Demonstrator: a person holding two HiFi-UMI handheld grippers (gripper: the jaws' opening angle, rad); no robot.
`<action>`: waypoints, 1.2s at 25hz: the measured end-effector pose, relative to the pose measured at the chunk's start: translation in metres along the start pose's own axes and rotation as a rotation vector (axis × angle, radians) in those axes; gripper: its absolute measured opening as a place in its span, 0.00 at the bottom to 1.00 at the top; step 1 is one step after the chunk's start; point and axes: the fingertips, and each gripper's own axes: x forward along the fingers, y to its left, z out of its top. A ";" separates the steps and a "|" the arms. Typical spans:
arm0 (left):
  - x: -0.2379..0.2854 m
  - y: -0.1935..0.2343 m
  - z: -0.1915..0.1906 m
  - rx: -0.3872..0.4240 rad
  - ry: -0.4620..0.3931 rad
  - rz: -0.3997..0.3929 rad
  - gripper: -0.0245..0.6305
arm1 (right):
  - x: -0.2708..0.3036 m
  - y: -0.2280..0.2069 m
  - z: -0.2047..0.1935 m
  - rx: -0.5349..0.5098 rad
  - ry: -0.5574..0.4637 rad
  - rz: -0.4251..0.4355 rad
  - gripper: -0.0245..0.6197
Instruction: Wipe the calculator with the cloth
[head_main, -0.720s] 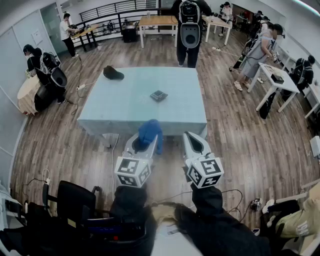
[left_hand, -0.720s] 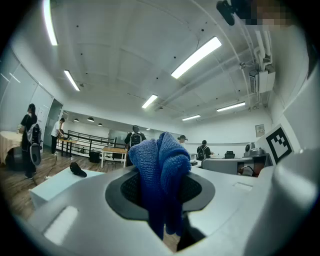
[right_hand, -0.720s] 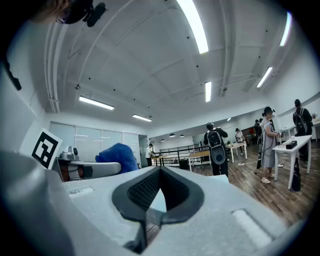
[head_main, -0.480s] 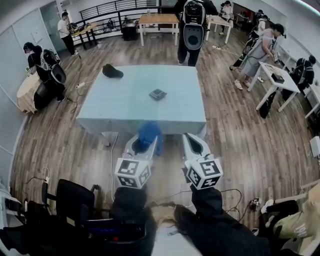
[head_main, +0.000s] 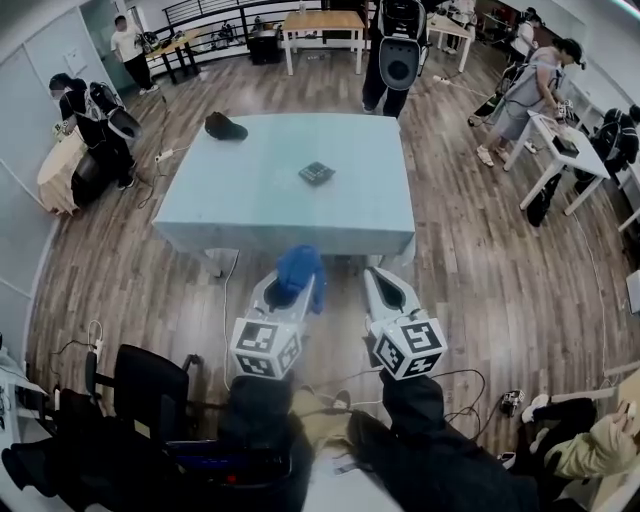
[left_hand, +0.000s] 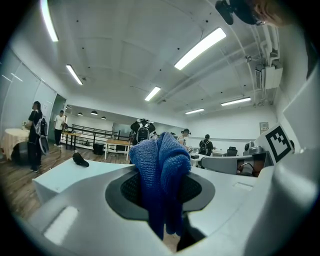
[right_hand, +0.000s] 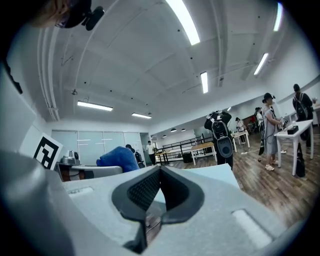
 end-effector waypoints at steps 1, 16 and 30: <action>0.000 0.001 -0.002 0.000 0.003 0.002 0.24 | 0.001 -0.001 -0.002 0.008 0.001 0.002 0.03; 0.077 0.063 0.023 -0.006 -0.037 -0.029 0.24 | 0.079 -0.038 0.008 -0.037 0.018 -0.048 0.03; 0.141 0.156 0.038 -0.025 -0.027 -0.046 0.24 | 0.185 -0.052 0.020 -0.031 -0.002 -0.128 0.03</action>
